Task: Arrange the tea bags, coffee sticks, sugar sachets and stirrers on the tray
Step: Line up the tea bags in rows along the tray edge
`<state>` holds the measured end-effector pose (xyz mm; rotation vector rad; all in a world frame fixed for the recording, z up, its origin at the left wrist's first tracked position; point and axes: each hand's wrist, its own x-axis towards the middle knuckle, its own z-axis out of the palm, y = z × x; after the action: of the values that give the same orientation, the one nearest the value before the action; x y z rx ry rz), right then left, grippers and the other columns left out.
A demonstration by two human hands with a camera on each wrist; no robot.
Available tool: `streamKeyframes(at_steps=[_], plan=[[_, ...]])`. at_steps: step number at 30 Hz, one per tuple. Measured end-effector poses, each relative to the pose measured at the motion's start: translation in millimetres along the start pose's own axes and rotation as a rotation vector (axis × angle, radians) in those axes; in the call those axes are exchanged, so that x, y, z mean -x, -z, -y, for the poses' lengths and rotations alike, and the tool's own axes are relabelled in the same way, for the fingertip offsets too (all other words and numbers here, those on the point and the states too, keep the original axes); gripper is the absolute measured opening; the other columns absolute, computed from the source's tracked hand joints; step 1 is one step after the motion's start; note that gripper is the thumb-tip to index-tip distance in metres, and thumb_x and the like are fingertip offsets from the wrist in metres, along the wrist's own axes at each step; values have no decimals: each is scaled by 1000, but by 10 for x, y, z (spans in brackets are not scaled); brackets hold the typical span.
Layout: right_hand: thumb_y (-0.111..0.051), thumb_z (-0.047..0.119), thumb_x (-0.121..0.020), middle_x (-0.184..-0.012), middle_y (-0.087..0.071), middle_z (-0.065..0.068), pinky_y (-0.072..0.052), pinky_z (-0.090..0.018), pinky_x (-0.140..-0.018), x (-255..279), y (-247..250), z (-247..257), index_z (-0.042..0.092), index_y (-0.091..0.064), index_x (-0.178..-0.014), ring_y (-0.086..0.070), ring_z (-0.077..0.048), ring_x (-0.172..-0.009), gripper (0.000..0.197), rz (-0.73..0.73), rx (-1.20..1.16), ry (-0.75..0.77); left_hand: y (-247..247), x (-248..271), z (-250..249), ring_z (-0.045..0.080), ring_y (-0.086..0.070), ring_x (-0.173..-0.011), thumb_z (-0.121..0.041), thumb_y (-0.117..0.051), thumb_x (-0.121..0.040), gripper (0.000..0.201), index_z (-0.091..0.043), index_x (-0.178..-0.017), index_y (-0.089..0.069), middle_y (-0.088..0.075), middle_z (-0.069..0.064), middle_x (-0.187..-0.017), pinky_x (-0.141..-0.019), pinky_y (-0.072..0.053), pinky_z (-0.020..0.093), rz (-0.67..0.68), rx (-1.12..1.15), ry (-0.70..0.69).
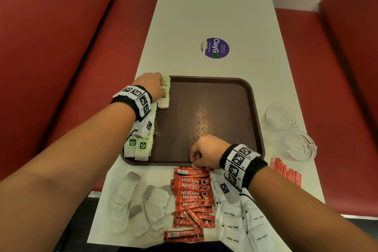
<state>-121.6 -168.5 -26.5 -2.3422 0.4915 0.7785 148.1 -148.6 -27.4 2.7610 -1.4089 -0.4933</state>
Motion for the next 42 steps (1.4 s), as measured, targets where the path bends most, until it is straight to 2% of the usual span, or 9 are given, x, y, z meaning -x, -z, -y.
streamKeyframes(at_steps=[5,8,11,14,18,21,27,34,42], plan=[[-77,33,-85,-94,-73,7,-58,-37,-86,11,-1,15,25,-76,-95,-67,-14,-88,13,5,-1,-14,-87,21,-165,25,-58,-79,-50,-64,-86,39,-13,-77,-56,-62,4,-83,-69,-46,32,96,-122,1],[-74,32,-87,-97,-73,6,-58,-36,-87,47,8,42,23,-76,-99,-66,-14,-91,14,4,23,-9,-111,11,-168,25,-60,-74,-37,-64,-81,25,-14,-77,-57,-65,8,-85,-63,-45,32,127,-110,24],[-70,31,-90,-98,-73,5,-58,-37,-86,79,1,75,22,-75,-100,-66,-16,-91,15,-12,66,-4,-67,63,-182,24,-59,-74,-41,-63,-85,33,-14,-69,-54,-67,8,-86,-65,-44,32,119,-98,17],[-66,37,-91,-99,-72,5,-57,-37,-86,106,-9,122,23,-73,-103,-66,-17,-92,20,-38,73,-16,67,261,-179,26,-58,-93,-51,-60,-91,36,-15,-88,-56,-59,3,-93,-81,-46,36,47,-41,-14],[-64,39,-92,-104,-68,4,-54,-34,-85,152,-47,269,22,-69,-110,-63,-17,-94,25,-135,70,34,206,730,-30,15,-59,-82,-53,-60,-91,26,-28,-96,-58,-63,-7,-86,-71,-44,30,-41,178,-97],[-66,37,-89,-102,-65,3,-53,-36,-84,167,-114,456,22,-69,-107,-61,-19,-93,23,-211,98,153,238,1249,126,3,-55,-69,-44,-64,-92,15,-29,-93,-64,-66,-9,-82,-68,-46,29,18,227,-208],[-72,34,-86,-109,-64,1,-47,-34,-88,131,-372,850,24,-74,-109,-55,-22,-106,25,-92,237,342,-96,2052,564,-12,-52,-67,-35,-71,-86,6,-34,-92,-69,-65,-21,-84,-63,-37,14,246,163,-280],[-71,44,-86,-130,-49,6,-34,-43,-90,139,-663,1107,33,-68,-121,-38,-23,-117,37,-21,568,407,-482,2527,860,1,-46,-88,-36,-72,-86,34,-33,-120,-65,-58,-14,-115,-78,-39,19,367,23,-263],[-69,23,-86,-131,-52,6,-32,-44,-90,66,-705,1159,36,-58,-133,-39,-24,-119,50,-33,713,341,-653,2634,898,9,-60,-85,-34,-78,-81,42,-25,-120,-67,-58,-8,-111,-80,-49,26,283,142,-191]])
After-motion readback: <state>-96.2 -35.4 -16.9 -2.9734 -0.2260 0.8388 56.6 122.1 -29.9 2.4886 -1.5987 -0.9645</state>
